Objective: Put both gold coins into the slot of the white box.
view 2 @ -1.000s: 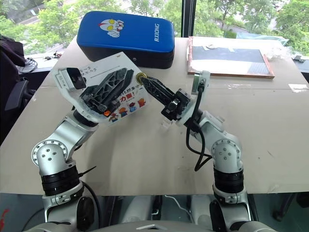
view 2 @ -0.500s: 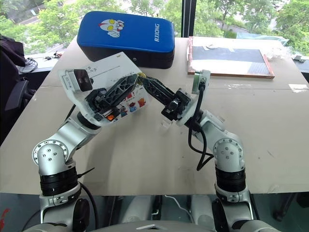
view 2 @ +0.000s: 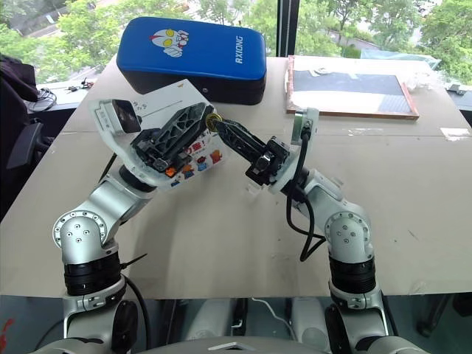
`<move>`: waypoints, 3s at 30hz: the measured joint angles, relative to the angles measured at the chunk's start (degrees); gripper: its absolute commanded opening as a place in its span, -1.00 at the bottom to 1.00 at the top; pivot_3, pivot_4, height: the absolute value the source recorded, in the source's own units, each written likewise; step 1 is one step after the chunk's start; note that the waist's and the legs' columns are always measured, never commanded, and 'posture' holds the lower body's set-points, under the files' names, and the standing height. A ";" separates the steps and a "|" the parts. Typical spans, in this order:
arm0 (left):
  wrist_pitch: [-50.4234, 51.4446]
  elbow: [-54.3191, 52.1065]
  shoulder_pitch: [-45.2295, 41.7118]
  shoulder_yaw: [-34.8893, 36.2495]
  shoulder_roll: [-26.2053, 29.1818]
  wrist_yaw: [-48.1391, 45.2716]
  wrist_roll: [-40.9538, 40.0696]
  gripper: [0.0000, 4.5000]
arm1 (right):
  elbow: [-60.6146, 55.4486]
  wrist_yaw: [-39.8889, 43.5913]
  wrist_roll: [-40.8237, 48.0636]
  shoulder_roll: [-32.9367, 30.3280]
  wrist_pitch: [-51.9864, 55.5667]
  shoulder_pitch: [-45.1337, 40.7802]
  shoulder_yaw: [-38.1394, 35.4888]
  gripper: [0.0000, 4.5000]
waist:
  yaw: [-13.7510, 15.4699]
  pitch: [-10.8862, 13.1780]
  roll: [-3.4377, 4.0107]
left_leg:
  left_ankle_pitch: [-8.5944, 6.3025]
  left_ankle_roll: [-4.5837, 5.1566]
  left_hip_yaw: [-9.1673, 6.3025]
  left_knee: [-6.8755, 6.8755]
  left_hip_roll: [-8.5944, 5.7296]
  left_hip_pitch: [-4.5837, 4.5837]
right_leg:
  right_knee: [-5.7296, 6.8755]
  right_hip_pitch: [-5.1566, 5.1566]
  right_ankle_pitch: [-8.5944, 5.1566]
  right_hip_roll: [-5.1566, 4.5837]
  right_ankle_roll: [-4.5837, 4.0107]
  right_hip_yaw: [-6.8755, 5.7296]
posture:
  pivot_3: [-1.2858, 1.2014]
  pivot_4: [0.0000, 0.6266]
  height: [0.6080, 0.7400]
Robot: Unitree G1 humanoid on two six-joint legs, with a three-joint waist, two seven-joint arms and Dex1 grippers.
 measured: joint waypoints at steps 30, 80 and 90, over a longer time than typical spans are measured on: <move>-3.71 16.46 -13.93 -1.06 30.34 -23.14 24.33 -1.00 | -1.56 7.34 -12.79 -16.50 -3.18 -0.14 2.77 0.42 | -0.08 0.11 0.11 | -0.01 0.01 0.23 -0.24 -0.03 0.02 | -0.17 -0.14 -0.03 0.14 0.02 0.13 | 0.03 -0.52 1.00; -10.08 -0.07 -0.72 -9.21 22.77 -37.28 51.89 0.40 | -9.83 18.89 -26.66 -33.74 -14.17 24.75 -6.50 0.44 | 0.14 0.01 0.16 | -0.10 0.16 0.23 -0.53 0.02 0.08 | -0.20 -0.11 -0.13 -0.22 0.20 0.30 | 0.03 -0.52 1.00; -23.89 -1.19 23.67 -18.08 13.64 -22.41 68.33 0.40 | 4.67 25.60 -39.69 -31.64 -34.26 34.43 -3.93 0.44 | 0.16 0.00 0.17 | -0.07 0.12 0.42 -0.49 0.16 1.02 | -0.17 0.57 -0.17 -0.16 -0.22 0.52 | 0.03 -0.52 1.00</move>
